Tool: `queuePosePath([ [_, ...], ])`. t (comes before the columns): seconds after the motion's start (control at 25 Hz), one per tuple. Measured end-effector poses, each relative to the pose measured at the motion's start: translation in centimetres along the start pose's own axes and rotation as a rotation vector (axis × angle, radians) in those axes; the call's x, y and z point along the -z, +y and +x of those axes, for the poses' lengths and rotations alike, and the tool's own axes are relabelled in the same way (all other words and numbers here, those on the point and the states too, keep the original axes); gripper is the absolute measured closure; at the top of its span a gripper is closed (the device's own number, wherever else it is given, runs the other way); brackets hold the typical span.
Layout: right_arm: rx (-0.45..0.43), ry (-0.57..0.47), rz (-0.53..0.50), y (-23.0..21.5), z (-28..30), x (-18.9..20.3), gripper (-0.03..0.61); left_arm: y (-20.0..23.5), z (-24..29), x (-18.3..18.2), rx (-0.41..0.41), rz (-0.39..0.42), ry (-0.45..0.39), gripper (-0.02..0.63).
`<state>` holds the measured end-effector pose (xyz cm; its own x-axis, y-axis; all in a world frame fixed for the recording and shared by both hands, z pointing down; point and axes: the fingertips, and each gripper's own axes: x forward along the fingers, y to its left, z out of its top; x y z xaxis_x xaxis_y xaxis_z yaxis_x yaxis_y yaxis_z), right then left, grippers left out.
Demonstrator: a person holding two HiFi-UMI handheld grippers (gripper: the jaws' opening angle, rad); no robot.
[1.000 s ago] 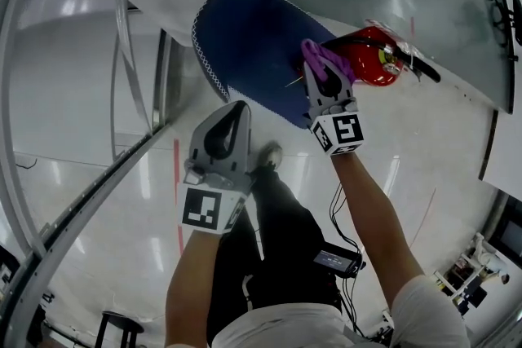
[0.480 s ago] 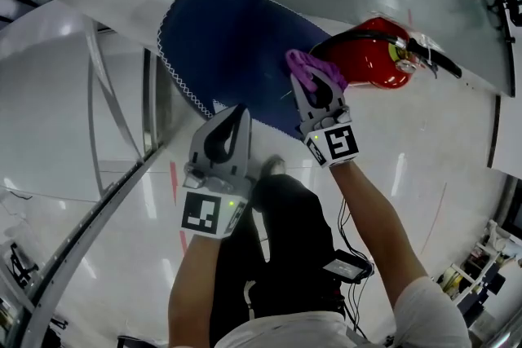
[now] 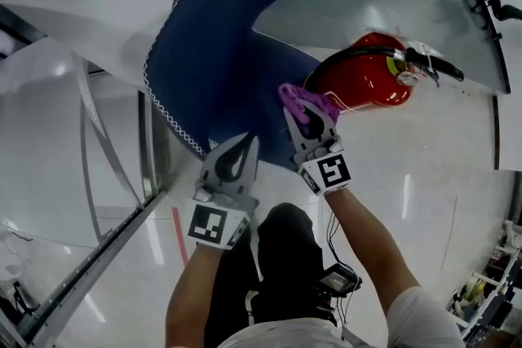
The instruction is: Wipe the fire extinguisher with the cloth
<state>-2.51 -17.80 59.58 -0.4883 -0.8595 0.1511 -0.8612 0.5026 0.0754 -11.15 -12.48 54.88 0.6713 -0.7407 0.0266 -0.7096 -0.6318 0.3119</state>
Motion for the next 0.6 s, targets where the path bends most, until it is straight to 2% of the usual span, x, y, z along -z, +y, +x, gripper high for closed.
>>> queuePosePath([
  [0.24, 0.033, -0.067, -0.011, -0.6, -0.7, 4.2, 0.520, -0.8, 1.8, 4.5, 0.078, 0.096, -0.020, 0.609],
  [0.4, 0.054, -0.134, -0.001, -0.8, -0.7, 4.4, 0.520, -1.3, 1.9, 5.8, 0.128, 0.108, -0.036, 0.609],
  [0.6, 0.067, -0.138, -0.026, -0.2, -1.2, 5.2, 0.520, -1.9, 1.1, 7.3, 0.154, 0.109, -0.045, 0.609],
])
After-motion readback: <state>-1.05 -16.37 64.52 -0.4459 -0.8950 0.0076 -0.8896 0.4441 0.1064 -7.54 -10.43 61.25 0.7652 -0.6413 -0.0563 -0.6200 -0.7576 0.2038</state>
